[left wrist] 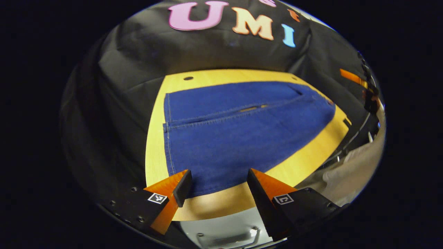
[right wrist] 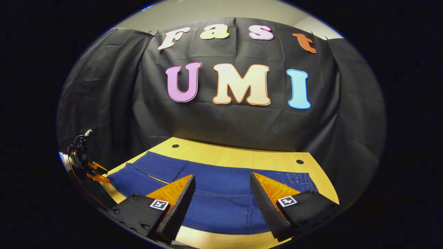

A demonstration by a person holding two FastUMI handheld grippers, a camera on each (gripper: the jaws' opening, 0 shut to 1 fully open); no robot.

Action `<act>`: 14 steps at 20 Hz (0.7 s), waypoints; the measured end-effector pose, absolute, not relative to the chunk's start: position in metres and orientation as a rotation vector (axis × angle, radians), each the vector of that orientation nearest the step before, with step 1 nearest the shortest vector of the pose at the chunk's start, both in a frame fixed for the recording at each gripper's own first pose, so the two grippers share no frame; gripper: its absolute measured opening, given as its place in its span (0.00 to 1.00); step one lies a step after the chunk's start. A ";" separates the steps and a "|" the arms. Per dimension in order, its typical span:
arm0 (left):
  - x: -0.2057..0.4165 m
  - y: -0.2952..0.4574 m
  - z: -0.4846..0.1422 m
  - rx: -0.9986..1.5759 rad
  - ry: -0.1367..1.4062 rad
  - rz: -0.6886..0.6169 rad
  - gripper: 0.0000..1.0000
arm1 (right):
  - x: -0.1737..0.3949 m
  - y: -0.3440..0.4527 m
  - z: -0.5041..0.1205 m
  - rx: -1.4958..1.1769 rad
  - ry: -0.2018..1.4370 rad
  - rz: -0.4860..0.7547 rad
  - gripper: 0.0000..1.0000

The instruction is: Grasp the waist and the cuffs of the jeans and fold them to make the two legs overlap; first hold the waist and fold one-third of the jeans toward the cuffs, then hold the cuffs and fold the remaining one-third in the same direction to finish folding.

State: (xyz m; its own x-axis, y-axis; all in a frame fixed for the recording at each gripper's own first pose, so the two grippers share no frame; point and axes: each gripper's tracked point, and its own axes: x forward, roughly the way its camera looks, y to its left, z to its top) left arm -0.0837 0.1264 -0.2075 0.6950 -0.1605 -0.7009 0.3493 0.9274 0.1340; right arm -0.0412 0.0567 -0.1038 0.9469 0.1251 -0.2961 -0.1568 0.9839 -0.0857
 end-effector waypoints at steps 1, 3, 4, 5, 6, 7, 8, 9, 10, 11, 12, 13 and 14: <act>-0.085 0.133 -0.216 0.328 0.803 -0.315 0.96 | -0.043 0.060 -0.105 -0.103 0.299 0.150 0.95; -0.094 0.136 -0.221 0.455 0.879 -0.381 0.96 | -0.045 0.061 -0.107 -0.091 0.304 0.151 0.99; -0.097 0.138 -0.222 0.517 0.913 -0.415 0.95 | -0.045 0.060 -0.108 -0.087 0.308 0.148 0.99; -0.099 0.144 -0.225 0.580 0.945 -0.449 0.95 | -0.045 0.058 -0.109 -0.085 0.312 0.143 0.99; -0.099 0.150 -0.226 0.644 0.970 -0.480 0.94 | -0.046 0.055 -0.110 -0.085 0.315 0.136 0.99; -0.097 0.157 -0.231 0.689 0.991 -0.500 0.94 | -0.046 0.051 -0.111 -0.084 0.317 0.127 0.99; -0.098 0.163 -0.234 0.718 1.016 -0.506 0.93 | -0.048 0.046 -0.113 -0.087 0.320 0.116 0.99; -0.102 0.163 -0.236 0.736 1.042 -0.518 0.86 | -0.049 0.040 -0.113 -0.090 0.319 0.103 0.99; -0.104 0.162 -0.235 0.753 1.061 -0.524 0.91 | -0.051 0.034 -0.113 -0.090 0.320 0.090 0.99; -0.103 0.164 -0.234 0.776 1.076 -0.531 0.91 | -0.051 0.028 -0.113 -0.087 0.323 0.076 0.99; -0.104 0.165 -0.235 0.799 1.094 -0.542 0.91 | -0.052 0.021 -0.114 -0.083 0.323 0.061 0.99; -0.103 0.161 -0.232 0.801 1.085 -0.553 0.91 | -0.053 0.015 -0.113 -0.078 0.324 0.048 0.99; -0.104 0.161 -0.234 0.808 1.105 -0.556 0.90 | -0.054 0.010 -0.114 -0.073 0.324 0.035 0.99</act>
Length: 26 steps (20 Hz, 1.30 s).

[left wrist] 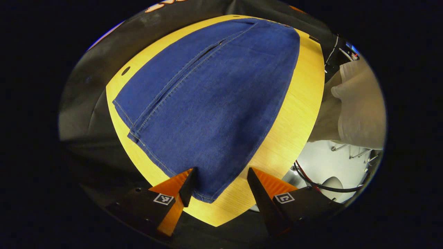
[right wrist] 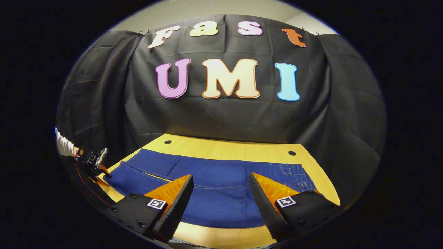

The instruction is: Grasp the waist and the cuffs of the jeans and fold them to make the two legs overlap; first hold the waist and fold one-third of the jeans toward the cuffs, then hold the cuffs and fold the remaining one-third in the same direction to finish folding.

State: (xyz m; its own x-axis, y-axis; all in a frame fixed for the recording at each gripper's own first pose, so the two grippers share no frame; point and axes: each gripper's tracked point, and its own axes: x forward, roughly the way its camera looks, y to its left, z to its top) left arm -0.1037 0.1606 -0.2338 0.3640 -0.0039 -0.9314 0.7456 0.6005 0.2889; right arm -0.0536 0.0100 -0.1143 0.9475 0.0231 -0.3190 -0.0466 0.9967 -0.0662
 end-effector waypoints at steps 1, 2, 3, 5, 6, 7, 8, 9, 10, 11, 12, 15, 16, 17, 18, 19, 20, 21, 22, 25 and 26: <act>-0.105 0.157 -0.237 0.799 1.115 -0.573 0.90 | -0.053 0.005 -0.115 -0.069 0.326 0.024 0.99; -0.108 0.157 -0.239 0.793 1.140 -0.588 0.94 | -0.053 0.000 -0.117 -0.066 0.329 0.014 0.99; -0.108 0.158 -0.241 0.777 1.157 -0.603 0.88 | -0.053 -0.004 -0.118 -0.062 0.331 0.007 0.99; -0.108 0.161 -0.240 0.739 1.215 -0.583 0.86 | -0.051 -0.007 -0.121 -0.041 0.337 0.005 0.99; -0.108 0.161 -0.241 0.724 1.235 -0.566 0.88 | -0.050 -0.007 -0.122 -0.027 0.338 0.005 0.99; -0.107 0.161 -0.241 0.734 1.244 -0.571 0.89 | -0.050 -0.007 -0.123 -0.014 0.339 0.005 0.99; -0.106 0.158 -0.242 0.760 1.235 -0.589 0.88 | -0.049 -0.008 -0.126 -0.004 0.340 0.004 0.99; -0.106 0.158 -0.242 0.784 1.244 -0.596 0.87 | -0.048 -0.009 -0.127 0.001 0.340 0.004 0.99; -0.107 0.155 -0.241 0.785 1.248 -0.594 0.81 | -0.047 -0.010 -0.128 0.000 0.340 0.006 0.99; -0.107 0.155 -0.242 0.782 1.256 -0.585 0.79 | -0.046 -0.012 -0.129 -0.002 0.343 0.008 0.99; -0.105 0.154 -0.239 0.778 1.256 -0.578 0.72 | -0.047 -0.014 -0.133 -0.003 0.350 0.011 0.99; -0.094 0.155 -0.238 0.790 1.231 -0.563 0.39 | -0.045 -0.021 -0.141 0.000 0.380 0.034 0.99; -0.090 0.154 -0.238 0.806 1.217 -0.549 0.21 | -0.044 -0.023 -0.145 -0.005 0.390 0.048 0.99; -0.090 0.153 -0.239 0.816 1.212 -0.533 0.11 | -0.044 -0.025 -0.149 -0.017 0.405 0.067 0.99; -0.091 0.153 -0.239 0.824 1.212 -0.519 0.00 | -0.044 -0.030 -0.156 -0.039 0.425 0.088 0.99; -0.091 0.152 -0.239 0.824 1.216 -0.507 0.00 | -0.044 -0.036 -0.163 -0.073 0.449 0.112 1.00; -0.091 0.154 -0.239 0.814 1.230 -0.491 0.00 | -0.046 -0.045 -0.172 -0.114 0.478 0.133 0.99; -0.090 0.154 -0.240 0.799 1.238 -0.479 0.00 | -0.048 -0.055 -0.181 -0.157 0.512 0.156 1.00; -0.091 0.155 -0.240 0.788 1.247 -0.474 0.00 | -0.050 -0.066 -0.190 -0.204 0.548 0.174 1.00; -0.090 0.153 -0.239 0.750 1.267 -0.453 0.00 | -0.057 -0.089 -0.212 -0.319 0.638 0.251 0.99; -0.089 0.154 -0.239 0.735 1.279 -0.443 0.00 | -0.060 -0.096 -0.222 -0.360 0.671 0.286 0.99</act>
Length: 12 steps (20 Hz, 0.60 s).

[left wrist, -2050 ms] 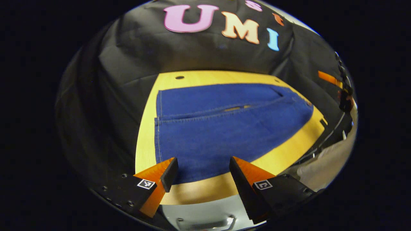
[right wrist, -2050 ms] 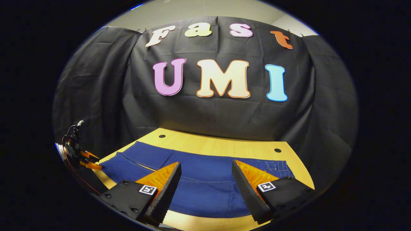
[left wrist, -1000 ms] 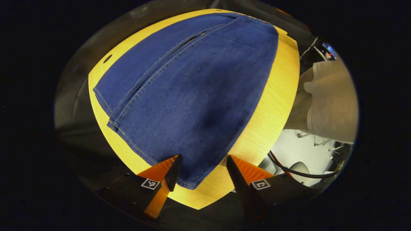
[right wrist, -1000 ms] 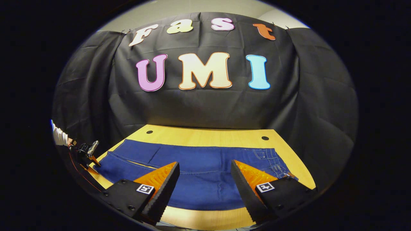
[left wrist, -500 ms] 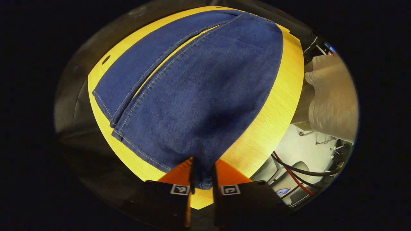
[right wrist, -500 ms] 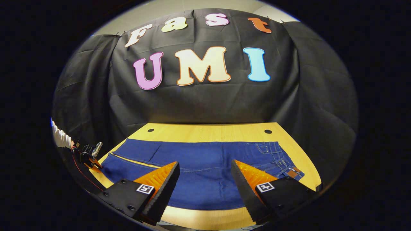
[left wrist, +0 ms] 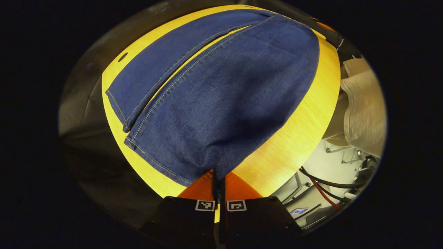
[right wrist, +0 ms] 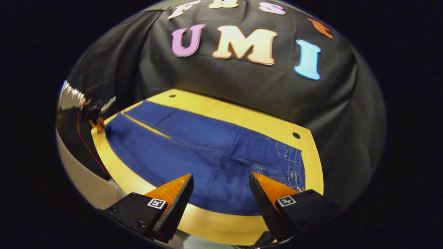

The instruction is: Grasp the waist and the cuffs of the jeans and fold them to make the two legs overlap; first hold the waist and fold one-third of the jeans toward the cuffs, then hold the cuffs and fold the remaining one-third in the same direction to finish folding.

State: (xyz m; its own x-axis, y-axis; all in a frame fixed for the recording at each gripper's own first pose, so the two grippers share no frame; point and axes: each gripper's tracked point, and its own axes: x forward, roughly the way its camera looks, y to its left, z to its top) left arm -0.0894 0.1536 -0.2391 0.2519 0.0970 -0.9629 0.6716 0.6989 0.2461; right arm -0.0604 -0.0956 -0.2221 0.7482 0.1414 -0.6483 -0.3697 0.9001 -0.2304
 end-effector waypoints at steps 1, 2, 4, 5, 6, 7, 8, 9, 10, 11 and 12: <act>-0.089 0.153 -0.239 0.728 1.286 -0.443 0.00 | -0.062 -0.103 -0.234 -0.403 0.708 0.321 0.99; -0.089 0.152 -0.239 0.727 1.296 -0.447 0.00 | -0.066 -0.112 -0.248 -0.448 0.751 0.352 1.00; -0.088 0.152 -0.239 0.723 1.322 -0.449 0.00 | -0.076 -0.135 -0.276 -0.533 0.850 0.405 1.00; -0.088 0.153 -0.240 0.722 1.337 -0.446 0.00 | -0.080 -0.149 -0.290 -0.588 0.908 0.415 1.00; -0.088 0.152 -0.240 0.727 1.348 -0.448 0.00 | -0.082 -0.159 -0.298 -0.641 0.951 0.437 1.00; -0.088 0.152 -0.240 0.733 1.354 -0.454 0.00 | -0.084 -0.164 -0.306 -0.688 0.976 0.462 1.00; -0.087 0.152 -0.240 0.734 1.358 -0.455 0.00 | -0.086 -0.168 -0.314 -0.726 1.004 0.487 1.00; -0.088 0.152 -0.240 0.727 1.360 -0.450 0.00 | -0.090 -0.173 -0.322 -0.758 1.038 0.513 1.00; -0.088 0.151 -0.240 0.722 1.360 -0.445 0.00 | -0.091 -0.179 -0.335 -0.791 1.070 0.541 1.00; -0.088 0.152 -0.240 0.721 1.358 -0.442 0.00 | -0.091 -0.184 -0.343 -0.821 1.097 0.564 1.00; -0.087 0.152 -0.240 0.725 1.359 -0.439 0.00 | -0.094 -0.185 -0.347 -0.846 1.119 0.585 1.00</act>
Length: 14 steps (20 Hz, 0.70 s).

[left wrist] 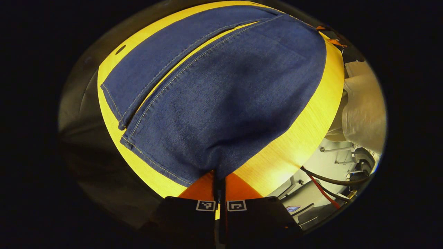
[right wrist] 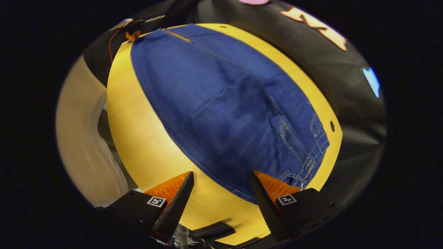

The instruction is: Grasp the waist and the cuffs of the jeans and fold them to make the two legs overlap; first hold the waist and fold one-third of the jeans toward the cuffs, then hold the cuffs and fold the remaining one-third in the same direction to finish folding.

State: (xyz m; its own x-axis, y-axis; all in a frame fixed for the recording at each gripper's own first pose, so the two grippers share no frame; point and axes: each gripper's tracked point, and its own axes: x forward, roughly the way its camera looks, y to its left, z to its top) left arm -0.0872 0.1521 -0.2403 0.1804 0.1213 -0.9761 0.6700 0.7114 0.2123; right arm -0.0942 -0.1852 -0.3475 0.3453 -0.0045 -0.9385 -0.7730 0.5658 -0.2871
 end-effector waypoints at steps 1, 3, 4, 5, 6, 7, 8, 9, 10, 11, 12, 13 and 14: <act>-0.088 0.153 -0.240 0.728 1.359 -0.437 0.00 | -0.095 -0.185 -0.350 -0.856 1.138 0.600 1.00; -0.087 0.153 -0.241 0.729 1.362 -0.433 0.00 | -0.093 -0.183 -0.356 -0.819 1.155 0.615 0.98; -0.087 0.153 -0.241 0.728 1.364 -0.431 0.00 | -0.093 -0.185 -0.356 -0.797 1.176 0.622 0.96; -0.087 0.153 -0.241 0.728 1.365 -0.430 0.00 | -0.093 -0.185 -0.358 -0.776 1.198 0.631 0.98; -0.087 0.152 -0.241 0.729 1.367 -0.430 0.00 | -0.093 -0.184 -0.359 -0.752 1.224 0.643 0.98; -0.087 0.153 -0.241 0.729 1.366 -0.431 0.00 | -0.095 -0.185 -0.363 -0.727 1.259 0.657 0.94; -0.087 0.154 -0.241 0.730 1.366 -0.430 0.00 | -0.098 -0.184 -0.365 -0.708 1.294 0.668 0.94; -0.087 0.153 -0.241 0.729 1.366 -0.430 0.00 | -0.094 -0.183 -0.360 -0.714 1.293 0.675 0.91; -0.086 0.153 -0.241 0.729 1.367 -0.431 0.00 | -0.094 -0.185 -0.363 -0.723 1.313 0.676 0.90; -0.087 0.153 -0.242 0.729 1.367 -0.432 0.00 | -0.092 -0.183 -0.363 -0.728 1.317 0.675 0.96; -0.087 0.154 -0.241 0.728 1.371 -0.431 0.00 | -0.095 -0.184 -0.361 -0.733 1.332 0.659 0.94; -0.087 0.154 -0.241 0.726 1.371 -0.431 0.00 | -0.094 -0.182 -0.364 -0.728 1.337 0.646 0.92; -0.086 0.154 -0.241 0.729 1.369 -0.425 0.00 | -0.092 -0.184 -0.364 -0.730 1.339 0.649 0.91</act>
State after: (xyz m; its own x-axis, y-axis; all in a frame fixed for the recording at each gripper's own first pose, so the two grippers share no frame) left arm -0.0857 0.1543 -0.2412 0.1760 0.1362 -0.9749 0.6646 0.7141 0.2197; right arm -0.0919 -0.1838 -0.3639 0.1242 0.0035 -0.9922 -0.7766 0.6227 -0.0951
